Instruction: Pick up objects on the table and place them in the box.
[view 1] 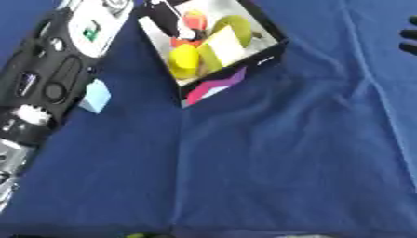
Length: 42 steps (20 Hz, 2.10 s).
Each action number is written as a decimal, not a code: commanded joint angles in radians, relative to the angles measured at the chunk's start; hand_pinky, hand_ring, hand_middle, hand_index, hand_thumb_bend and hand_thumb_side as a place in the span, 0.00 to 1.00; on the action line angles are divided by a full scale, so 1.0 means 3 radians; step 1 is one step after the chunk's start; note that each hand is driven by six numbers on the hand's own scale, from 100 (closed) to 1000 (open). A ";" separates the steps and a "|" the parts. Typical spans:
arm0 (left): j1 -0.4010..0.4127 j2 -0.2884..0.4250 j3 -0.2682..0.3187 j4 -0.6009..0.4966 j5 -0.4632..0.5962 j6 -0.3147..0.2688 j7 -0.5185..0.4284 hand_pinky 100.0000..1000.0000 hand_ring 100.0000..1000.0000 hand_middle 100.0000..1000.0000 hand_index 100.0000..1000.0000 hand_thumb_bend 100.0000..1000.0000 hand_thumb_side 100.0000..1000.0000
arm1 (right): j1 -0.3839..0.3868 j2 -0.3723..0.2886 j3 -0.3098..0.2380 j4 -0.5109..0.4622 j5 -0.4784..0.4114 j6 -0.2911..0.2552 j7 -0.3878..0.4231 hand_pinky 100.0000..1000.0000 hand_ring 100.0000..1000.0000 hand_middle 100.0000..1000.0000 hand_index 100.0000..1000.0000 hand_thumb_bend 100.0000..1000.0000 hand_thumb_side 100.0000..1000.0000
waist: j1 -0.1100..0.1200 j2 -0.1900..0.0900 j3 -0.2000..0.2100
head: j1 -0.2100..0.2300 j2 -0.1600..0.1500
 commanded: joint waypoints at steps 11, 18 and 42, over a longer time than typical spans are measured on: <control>-0.0034 0.0821 0.0301 -0.0188 0.0324 0.0086 -0.0200 0.85 0.82 0.74 0.80 0.21 0.00 | -0.0030 -0.0091 -0.0020 -0.0061 -0.0012 -0.0004 -0.0025 0.75 0.75 0.72 0.83 0.00 0.53 | 0.0035 -0.0112 0.0034 | -0.0072 0.0015; 0.0354 0.1500 0.0322 -0.0955 0.0993 -0.0252 -0.0607 0.89 0.86 0.78 0.82 0.28 0.00 | -0.0024 -0.0121 -0.0030 -0.0067 -0.0008 -0.0004 -0.0044 0.75 0.75 0.72 0.83 0.00 0.54 | 0.0048 -0.0083 0.0053 | -0.0139 -0.0009; 0.1177 0.2206 0.0141 -0.1362 0.1290 -0.0380 -0.1263 0.86 0.85 0.76 0.79 0.35 0.22 | -0.0072 -0.0127 -0.0011 -0.0084 -0.0013 -0.0007 -0.0035 0.75 0.75 0.72 0.83 0.00 0.55 | 0.0070 -0.0042 -0.0005 | -0.0166 -0.0063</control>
